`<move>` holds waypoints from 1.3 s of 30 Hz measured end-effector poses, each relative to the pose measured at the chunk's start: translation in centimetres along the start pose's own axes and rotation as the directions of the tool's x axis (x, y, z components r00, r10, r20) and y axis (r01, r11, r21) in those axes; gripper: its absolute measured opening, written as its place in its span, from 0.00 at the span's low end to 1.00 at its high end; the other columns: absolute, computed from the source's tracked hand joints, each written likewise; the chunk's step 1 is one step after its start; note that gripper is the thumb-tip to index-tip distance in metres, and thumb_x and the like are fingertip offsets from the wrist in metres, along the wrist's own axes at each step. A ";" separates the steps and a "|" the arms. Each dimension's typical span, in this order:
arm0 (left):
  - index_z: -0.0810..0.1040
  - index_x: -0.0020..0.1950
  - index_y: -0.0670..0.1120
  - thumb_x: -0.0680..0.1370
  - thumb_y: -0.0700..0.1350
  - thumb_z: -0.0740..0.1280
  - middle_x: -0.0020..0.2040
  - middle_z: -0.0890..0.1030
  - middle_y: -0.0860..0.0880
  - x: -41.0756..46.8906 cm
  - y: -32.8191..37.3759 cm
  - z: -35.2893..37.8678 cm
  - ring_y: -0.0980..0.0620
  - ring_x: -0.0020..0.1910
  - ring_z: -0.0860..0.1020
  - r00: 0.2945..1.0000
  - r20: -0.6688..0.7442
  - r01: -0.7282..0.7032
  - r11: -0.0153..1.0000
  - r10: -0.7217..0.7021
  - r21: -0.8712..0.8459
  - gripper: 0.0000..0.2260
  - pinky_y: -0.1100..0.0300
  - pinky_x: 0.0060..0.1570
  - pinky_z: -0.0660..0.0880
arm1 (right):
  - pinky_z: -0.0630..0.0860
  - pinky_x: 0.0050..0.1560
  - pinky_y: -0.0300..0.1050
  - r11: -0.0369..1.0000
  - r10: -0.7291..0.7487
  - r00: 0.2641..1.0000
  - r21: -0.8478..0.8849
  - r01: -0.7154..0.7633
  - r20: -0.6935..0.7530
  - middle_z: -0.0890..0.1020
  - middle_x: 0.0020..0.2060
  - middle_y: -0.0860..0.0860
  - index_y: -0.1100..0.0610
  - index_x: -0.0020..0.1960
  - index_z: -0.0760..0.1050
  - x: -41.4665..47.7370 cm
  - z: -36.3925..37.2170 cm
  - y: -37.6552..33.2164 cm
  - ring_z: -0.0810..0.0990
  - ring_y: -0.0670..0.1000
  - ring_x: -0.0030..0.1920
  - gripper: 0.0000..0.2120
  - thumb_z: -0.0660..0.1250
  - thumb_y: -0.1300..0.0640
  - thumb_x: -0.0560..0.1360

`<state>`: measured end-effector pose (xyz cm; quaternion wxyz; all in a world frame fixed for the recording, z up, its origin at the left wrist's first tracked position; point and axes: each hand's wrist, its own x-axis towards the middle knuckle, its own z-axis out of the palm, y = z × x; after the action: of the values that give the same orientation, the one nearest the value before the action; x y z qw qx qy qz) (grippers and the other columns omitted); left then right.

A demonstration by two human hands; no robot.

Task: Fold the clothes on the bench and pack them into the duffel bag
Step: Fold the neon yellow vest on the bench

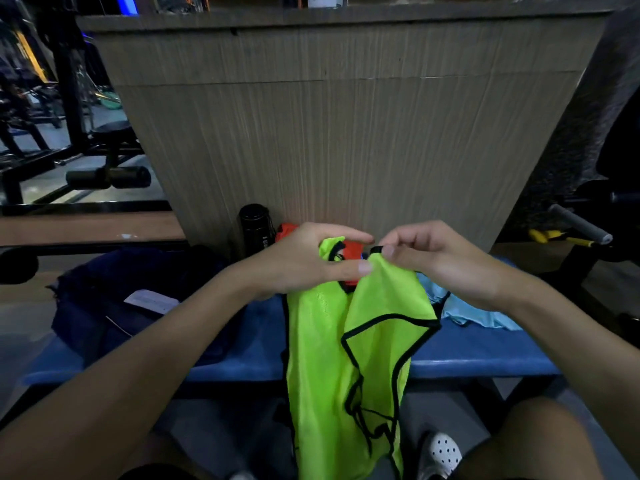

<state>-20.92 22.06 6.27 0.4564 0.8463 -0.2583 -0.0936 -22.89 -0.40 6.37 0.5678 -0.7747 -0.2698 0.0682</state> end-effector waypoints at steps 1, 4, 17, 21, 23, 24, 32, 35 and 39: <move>0.81 0.63 0.54 0.70 0.61 0.76 0.57 0.83 0.58 0.2 0.3 0.5 0.61 0.57 0.80 1.000 -0.009 -0.029 0.999 0.029 0.018 0.24 0.59 0.60 0.75 | 0.71 0.49 0.44 1.000 -0.003 1.000 -0.012 0.004 0.012 0.81 0.41 0.63 0.63 0.47 0.80 0.2 0.2 -0.1 0.76 0.51 0.44 0.09 0.64 0.58 0.78; 0.84 0.50 0.47 0.74 0.50 0.74 0.44 0.83 0.54 0.3 0.7 1.1 0.59 0.44 0.78 0.992 -0.082 -0.099 0.995 0.099 0.002 0.09 0.62 0.49 0.73 | 0.68 0.48 0.49 1.000 -0.005 1.000 -0.030 0.005 -0.015 0.78 0.40 0.63 0.64 0.48 0.80 0.4 0.4 0.0 0.73 0.53 0.43 0.12 0.64 0.56 0.74; 0.81 0.41 0.39 0.78 0.44 0.72 0.28 0.74 0.57 0.6 1.2 1.2 0.61 0.30 0.73 0.929 -0.368 -0.020 0.988 -0.039 -0.154 0.09 0.69 0.34 0.71 | 0.73 0.39 0.41 0.934 0.014 0.969 -0.343 -0.101 -0.248 0.81 0.37 0.52 0.57 0.40 0.77 0.3 1.4 1.8 0.76 0.47 0.36 0.08 0.71 0.56 0.75; 0.83 0.42 0.45 0.77 0.44 0.73 0.33 0.79 0.53 0.3 1.1 0.8 0.59 0.34 0.75 0.951 -0.306 -0.018 0.988 -0.031 -0.154 0.05 0.65 0.37 0.72 | 0.73 0.61 0.46 1.000 0.024 0.989 -0.015 -0.027 -0.146 0.80 0.58 0.55 0.66 0.41 0.76 0.1 1.5 1.2 0.80 0.48 0.57 0.14 0.67 0.53 0.76; 0.84 0.43 0.46 0.76 0.44 0.74 0.37 0.81 0.48 0.1 1.1 0.5 0.57 0.38 0.76 0.972 -0.236 -0.025 0.991 -0.007 -0.134 0.03 0.63 0.41 0.73 | 0.71 0.67 0.49 0.994 0.018 0.990 0.105 -0.003 -0.143 0.81 0.60 0.55 0.70 0.46 0.73 0.3 1.4 1.3 0.78 0.50 0.62 0.19 0.62 0.52 0.77; 0.84 0.44 0.46 0.76 0.45 0.74 0.39 0.82 0.44 0.1 1.2 0.4 0.56 0.39 0.76 0.978 -0.208 -0.032 0.991 0.005 -0.126 0.03 0.61 0.42 0.73 | 0.72 0.66 0.48 0.992 0.006 0.986 0.126 0.015 -0.165 0.82 0.57 0.54 0.69 0.47 0.73 0.4 1.4 1.3 0.79 0.50 0.60 0.16 0.61 0.54 0.79; 0.84 0.50 0.49 0.74 0.47 0.76 0.42 0.82 0.46 0.0 0.6 0.4 0.56 0.42 0.78 0.977 -0.212 -0.031 0.989 0.000 -0.146 0.07 0.59 0.47 0.76 | 0.72 0.46 0.47 0.999 0.025 0.999 -0.020 -0.025 -0.034 0.79 0.39 0.57 0.68 0.49 0.77 0.5 1.2 1.2 0.75 0.51 0.41 0.06 0.64 0.64 0.79; 0.81 0.55 0.51 0.77 0.48 0.72 0.44 0.82 0.53 0.2 0.3 0.5 0.56 0.44 0.80 0.973 -0.208 0.040 0.959 -0.101 -0.280 0.08 0.57 0.48 0.77 | 0.73 0.45 0.41 0.997 -0.029 0.989 -0.071 0.019 -0.146 0.77 0.45 0.54 0.64 0.41 0.78 0.4 1.4 1.0 0.75 0.50 0.42 0.05 0.68 0.66 0.76; 0.78 0.52 0.49 0.81 0.45 0.65 0.41 0.79 0.52 0.6 0.0 0.9 0.56 0.40 0.77 0.923 -0.339 0.095 0.961 -0.183 -0.260 0.03 0.57 0.43 0.75 | 0.76 0.50 0.47 0.995 -0.099 0.976 -0.033 0.095 -0.192 0.82 0.48 0.60 0.63 0.39 0.78 0.2 1.6 0.8 0.78 0.51 0.45 0.05 0.71 0.62 0.72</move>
<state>-20.81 21.11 5.83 0.5865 0.8043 -0.0960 0.0001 -23.10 0.86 5.09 0.5847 -0.7702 -0.2518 -0.0383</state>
